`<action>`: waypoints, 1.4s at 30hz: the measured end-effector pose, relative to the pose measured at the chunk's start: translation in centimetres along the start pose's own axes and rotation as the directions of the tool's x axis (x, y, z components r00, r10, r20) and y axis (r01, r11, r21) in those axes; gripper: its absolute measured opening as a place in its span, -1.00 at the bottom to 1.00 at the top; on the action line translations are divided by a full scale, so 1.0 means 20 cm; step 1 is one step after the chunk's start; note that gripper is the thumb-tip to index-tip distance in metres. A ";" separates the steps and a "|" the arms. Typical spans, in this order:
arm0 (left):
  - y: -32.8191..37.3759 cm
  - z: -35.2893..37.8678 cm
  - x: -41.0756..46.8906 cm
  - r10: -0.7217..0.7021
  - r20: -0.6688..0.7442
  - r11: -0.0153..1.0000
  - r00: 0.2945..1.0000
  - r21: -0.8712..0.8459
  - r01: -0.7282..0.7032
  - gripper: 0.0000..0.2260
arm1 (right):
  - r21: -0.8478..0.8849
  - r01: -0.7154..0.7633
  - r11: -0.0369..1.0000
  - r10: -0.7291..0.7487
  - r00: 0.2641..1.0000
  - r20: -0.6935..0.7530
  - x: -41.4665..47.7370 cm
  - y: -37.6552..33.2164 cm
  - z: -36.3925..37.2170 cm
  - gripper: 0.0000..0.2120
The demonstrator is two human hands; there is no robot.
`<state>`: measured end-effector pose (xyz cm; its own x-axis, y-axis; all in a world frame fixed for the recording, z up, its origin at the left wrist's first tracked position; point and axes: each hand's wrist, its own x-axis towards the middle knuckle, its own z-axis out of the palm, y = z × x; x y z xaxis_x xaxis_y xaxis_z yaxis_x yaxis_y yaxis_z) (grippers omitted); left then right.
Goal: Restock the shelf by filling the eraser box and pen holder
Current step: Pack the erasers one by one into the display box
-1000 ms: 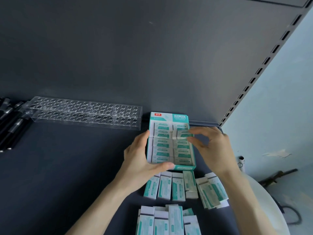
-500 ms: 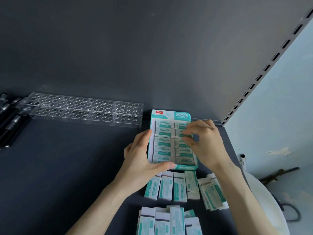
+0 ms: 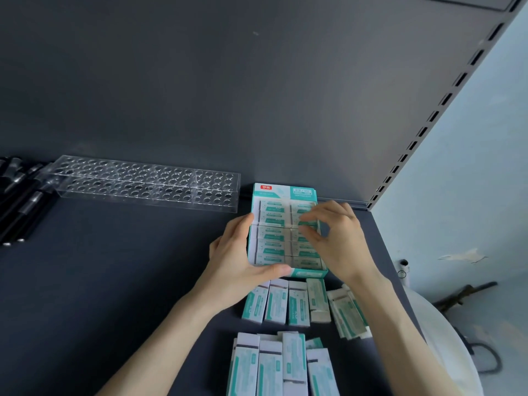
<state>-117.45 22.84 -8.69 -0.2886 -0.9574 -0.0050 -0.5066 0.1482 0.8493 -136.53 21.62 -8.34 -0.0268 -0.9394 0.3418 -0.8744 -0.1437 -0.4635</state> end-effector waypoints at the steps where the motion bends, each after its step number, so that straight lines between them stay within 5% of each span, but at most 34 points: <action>1: 0.01 0.00 -0.01 0.010 -0.001 1.000 1.000 0.012 -0.010 -0.20 | 0.033 -0.009 0.999 0.010 1.000 -0.021 -0.03 -0.01 -0.02 -0.87; 8: 0.02 0.01 -0.19 0.093 -0.221 0.988 0.971 0.142 -0.062 -0.46 | 0.312 -0.047 0.949 0.076 0.994 -0.079 -0.34 -0.11 -0.12 -0.89; 12: -0.01 0.05 -0.33 0.063 -0.293 0.991 0.954 0.134 -0.024 -0.73 | 0.229 -0.015 0.973 0.031 0.997 -0.065 -0.51 -0.15 -0.10 -0.92; 24: -0.01 0.01 -0.61 0.020 -0.085 0.984 0.996 0.176 -0.005 -0.38 | 0.075 0.037 0.997 -0.046 0.992 0.121 -0.73 -0.22 -0.10 -0.58; 32: -0.03 0.00 -0.65 0.044 -0.154 0.996 0.987 0.082 -0.032 -0.70 | 0.193 -0.048 0.980 0.011 0.982 0.189 -0.72 -0.24 -0.12 -0.83; 36: 0.02 0.01 -0.65 0.022 -0.230 0.993 0.973 -0.107 -0.048 -0.74 | 0.551 -0.259 0.793 0.154 0.961 0.229 -0.70 -0.27 -0.18 -0.80; 42: 0.10 -0.01 -0.55 -0.033 -0.112 0.847 0.993 -0.531 -0.032 -0.89 | 0.841 -0.234 0.488 0.176 0.970 0.168 -0.58 -0.32 -0.23 -0.83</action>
<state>-115.22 33.59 -6.85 -0.1787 -0.9836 0.0263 0.0116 0.0246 0.9996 -132.87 34.87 -5.63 -0.0983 -0.9888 0.1123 -0.0132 -0.1115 -0.9937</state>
